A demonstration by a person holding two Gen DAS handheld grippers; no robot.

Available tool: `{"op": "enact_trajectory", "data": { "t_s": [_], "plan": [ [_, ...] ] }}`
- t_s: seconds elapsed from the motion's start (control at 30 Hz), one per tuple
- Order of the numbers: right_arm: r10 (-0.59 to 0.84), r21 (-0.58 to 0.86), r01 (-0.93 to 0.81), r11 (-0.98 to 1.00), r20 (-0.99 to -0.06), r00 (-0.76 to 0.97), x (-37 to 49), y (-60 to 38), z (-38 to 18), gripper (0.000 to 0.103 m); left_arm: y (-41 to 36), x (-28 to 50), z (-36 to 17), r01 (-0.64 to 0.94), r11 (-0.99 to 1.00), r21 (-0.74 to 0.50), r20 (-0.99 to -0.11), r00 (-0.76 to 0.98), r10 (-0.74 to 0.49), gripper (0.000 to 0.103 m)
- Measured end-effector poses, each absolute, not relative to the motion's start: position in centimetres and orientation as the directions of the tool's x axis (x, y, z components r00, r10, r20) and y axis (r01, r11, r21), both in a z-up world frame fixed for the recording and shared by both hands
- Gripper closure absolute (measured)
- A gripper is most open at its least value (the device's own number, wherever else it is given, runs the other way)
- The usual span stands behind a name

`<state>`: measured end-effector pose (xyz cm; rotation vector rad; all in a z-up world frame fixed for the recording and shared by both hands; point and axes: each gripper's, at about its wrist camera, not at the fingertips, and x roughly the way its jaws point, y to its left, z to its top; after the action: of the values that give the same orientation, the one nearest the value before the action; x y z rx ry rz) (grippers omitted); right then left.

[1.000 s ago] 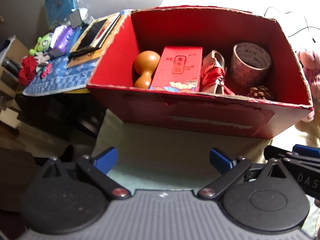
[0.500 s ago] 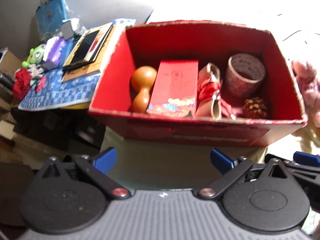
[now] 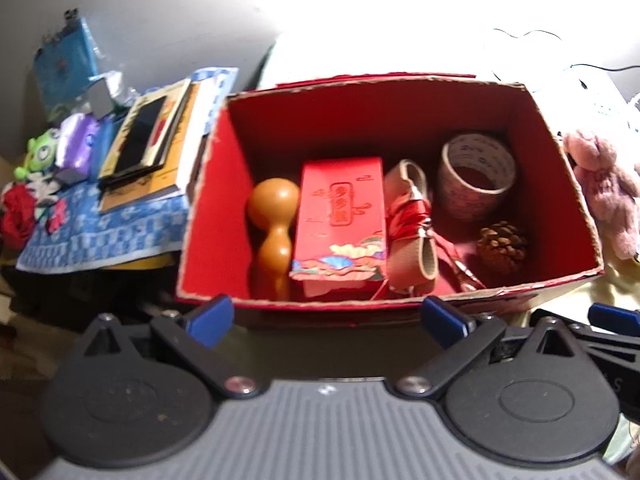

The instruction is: Organize objects

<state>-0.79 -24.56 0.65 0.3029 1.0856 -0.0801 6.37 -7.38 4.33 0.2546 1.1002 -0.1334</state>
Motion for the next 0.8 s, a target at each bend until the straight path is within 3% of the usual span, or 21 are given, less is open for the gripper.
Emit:
{"op": "enact_trajectory", "data": {
  "t_s": [0.23,0.8],
  "plan": [
    [0.070,0.186,0.218,0.958,-0.889,0.453,-1.1,-24.1,0.0,0.038,-7.6,6.0,3.9,0.267,0.957,0.116,-0.901,0.433,-0.011,0.002],
    [0.055,0.120,0.113,0.986,-0.885,0.462,-1.2,-23.1,-0.4,0.038,-6.0,2.8,0.9,0.167,0.982,0.089,-0.940,0.340,0.027,0.002]
  ]
}}
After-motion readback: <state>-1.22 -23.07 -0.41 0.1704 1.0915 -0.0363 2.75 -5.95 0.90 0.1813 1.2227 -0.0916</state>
